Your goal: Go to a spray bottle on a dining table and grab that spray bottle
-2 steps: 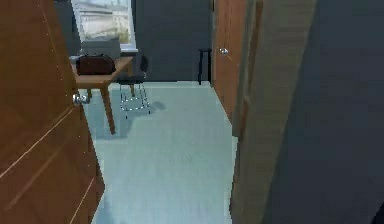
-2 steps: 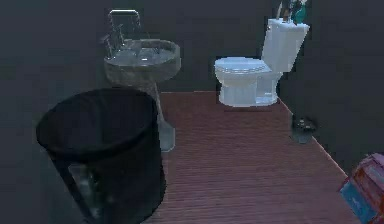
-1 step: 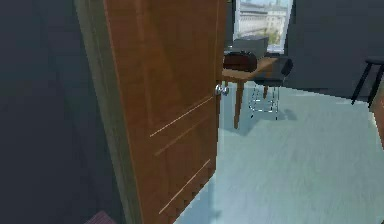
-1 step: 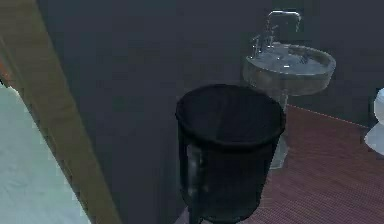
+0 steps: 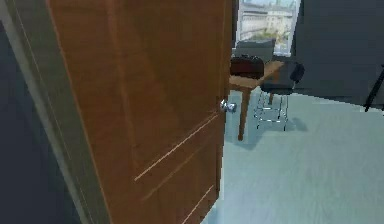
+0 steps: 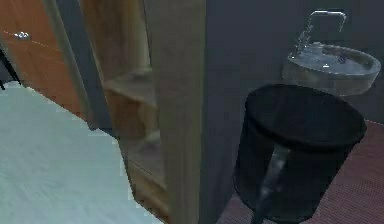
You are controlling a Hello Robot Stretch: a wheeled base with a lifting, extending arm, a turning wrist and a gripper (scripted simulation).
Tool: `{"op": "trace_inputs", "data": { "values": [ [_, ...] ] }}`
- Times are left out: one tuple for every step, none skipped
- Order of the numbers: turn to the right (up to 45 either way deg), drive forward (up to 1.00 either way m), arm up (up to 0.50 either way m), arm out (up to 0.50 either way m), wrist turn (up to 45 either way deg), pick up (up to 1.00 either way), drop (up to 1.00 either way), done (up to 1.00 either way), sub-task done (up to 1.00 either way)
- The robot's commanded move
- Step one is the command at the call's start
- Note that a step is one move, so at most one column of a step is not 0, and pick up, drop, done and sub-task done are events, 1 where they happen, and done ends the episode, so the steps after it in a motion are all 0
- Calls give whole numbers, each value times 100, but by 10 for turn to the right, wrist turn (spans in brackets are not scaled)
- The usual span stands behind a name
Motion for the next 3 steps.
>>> {"op": "trace_inputs", "data": {
  "values": [
    [330, 0, 0, 0, 0, 0, 0, 0, 0],
    [0, 100, 0, 0, 0, 0, 0, 0, 0],
    [0, 55, 0, 0, 0, 0, 0, 0, 0]
  ]
}}
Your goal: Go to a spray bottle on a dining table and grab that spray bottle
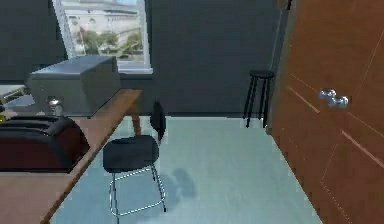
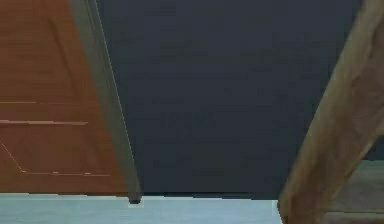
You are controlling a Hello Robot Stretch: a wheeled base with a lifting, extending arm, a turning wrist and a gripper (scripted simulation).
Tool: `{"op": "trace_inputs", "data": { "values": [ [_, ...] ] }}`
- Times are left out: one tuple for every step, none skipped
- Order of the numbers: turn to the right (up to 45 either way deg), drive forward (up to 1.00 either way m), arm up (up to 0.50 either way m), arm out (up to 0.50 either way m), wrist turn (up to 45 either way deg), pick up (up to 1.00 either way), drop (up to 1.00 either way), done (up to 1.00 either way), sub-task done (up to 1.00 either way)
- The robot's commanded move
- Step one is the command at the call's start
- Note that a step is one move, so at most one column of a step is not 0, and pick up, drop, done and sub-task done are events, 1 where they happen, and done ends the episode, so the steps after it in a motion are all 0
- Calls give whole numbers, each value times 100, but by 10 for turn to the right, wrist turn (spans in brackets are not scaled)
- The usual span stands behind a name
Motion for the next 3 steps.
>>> {"op": "trace_inputs", "data": {
  "values": [
    [-450, 0, 0, 0, 0, 0, 0, 0, 0],
    [-60, 0, 0, 0, 0, 0, 0, 0, 0],
    [0, 40, 0, 0, 0, 0, 0, 0, 0]
  ]
}}
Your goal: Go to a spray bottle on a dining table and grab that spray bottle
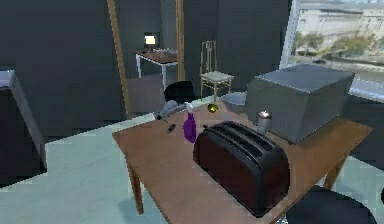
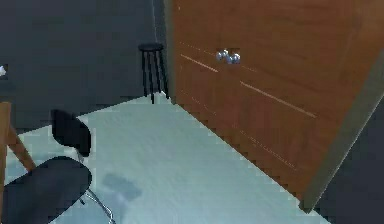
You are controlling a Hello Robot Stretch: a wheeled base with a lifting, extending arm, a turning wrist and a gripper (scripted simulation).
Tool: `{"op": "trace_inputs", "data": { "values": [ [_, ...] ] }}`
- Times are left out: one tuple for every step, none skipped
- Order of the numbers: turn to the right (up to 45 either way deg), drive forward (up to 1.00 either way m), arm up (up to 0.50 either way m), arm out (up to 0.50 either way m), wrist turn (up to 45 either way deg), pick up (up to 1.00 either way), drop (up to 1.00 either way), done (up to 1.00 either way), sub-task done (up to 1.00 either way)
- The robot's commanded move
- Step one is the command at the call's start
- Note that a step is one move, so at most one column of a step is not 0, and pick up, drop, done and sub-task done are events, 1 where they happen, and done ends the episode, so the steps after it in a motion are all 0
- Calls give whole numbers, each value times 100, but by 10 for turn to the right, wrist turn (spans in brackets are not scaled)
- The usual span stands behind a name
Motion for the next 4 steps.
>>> {"op": "trace_inputs", "data": {
  "values": [
    [-450, 0, 0, 0, 0, 0, 0, 0, 0],
    [-420, 0, 0, 0, 0, 0, 0, 0, 0],
    [450, 0, 0, 0, 0, 0, 0, 0, 0],
    [0, 50, 0, 0, 0, 0, 0, 0, 0]
  ]
}}
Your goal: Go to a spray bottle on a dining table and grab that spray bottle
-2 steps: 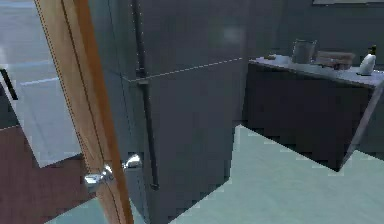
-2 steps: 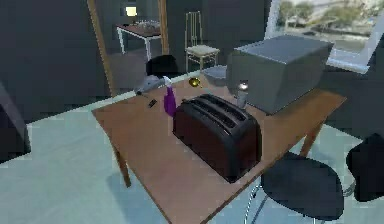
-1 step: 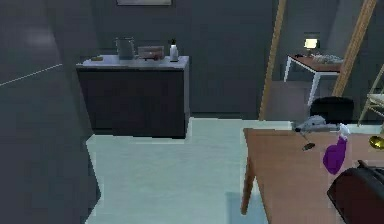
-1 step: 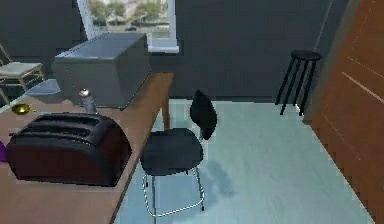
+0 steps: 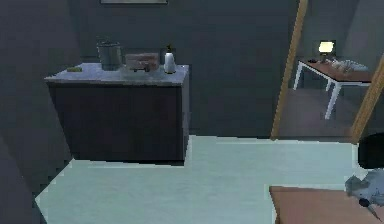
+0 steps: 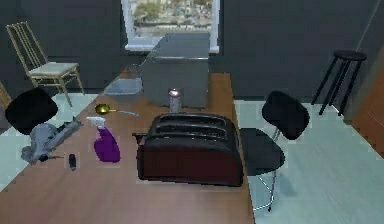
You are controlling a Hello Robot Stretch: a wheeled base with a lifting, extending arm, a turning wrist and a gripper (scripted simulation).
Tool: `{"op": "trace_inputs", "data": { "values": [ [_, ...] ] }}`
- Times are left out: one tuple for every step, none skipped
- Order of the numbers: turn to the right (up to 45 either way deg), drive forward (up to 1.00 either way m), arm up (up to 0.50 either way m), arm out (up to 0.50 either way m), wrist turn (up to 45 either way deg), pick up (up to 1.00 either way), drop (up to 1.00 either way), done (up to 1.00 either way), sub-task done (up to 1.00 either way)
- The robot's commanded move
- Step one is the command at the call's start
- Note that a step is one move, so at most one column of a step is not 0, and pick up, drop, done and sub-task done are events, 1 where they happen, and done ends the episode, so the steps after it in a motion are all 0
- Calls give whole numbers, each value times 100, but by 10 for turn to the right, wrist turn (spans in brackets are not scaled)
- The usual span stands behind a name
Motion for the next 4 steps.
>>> {"op": "trace_inputs", "data": {
  "values": [
    [-210, 0, 0, 0, 0, 0, 0, 0, 0],
    [0, 0, 50, 0, 0, 0, 0, 0, 0],
    [0, 0, 34, 0, 0, 0, 0, 0, 0],
    [0, 0, 0, 38, 0, 0, 0, 0, 0]
  ]
}}
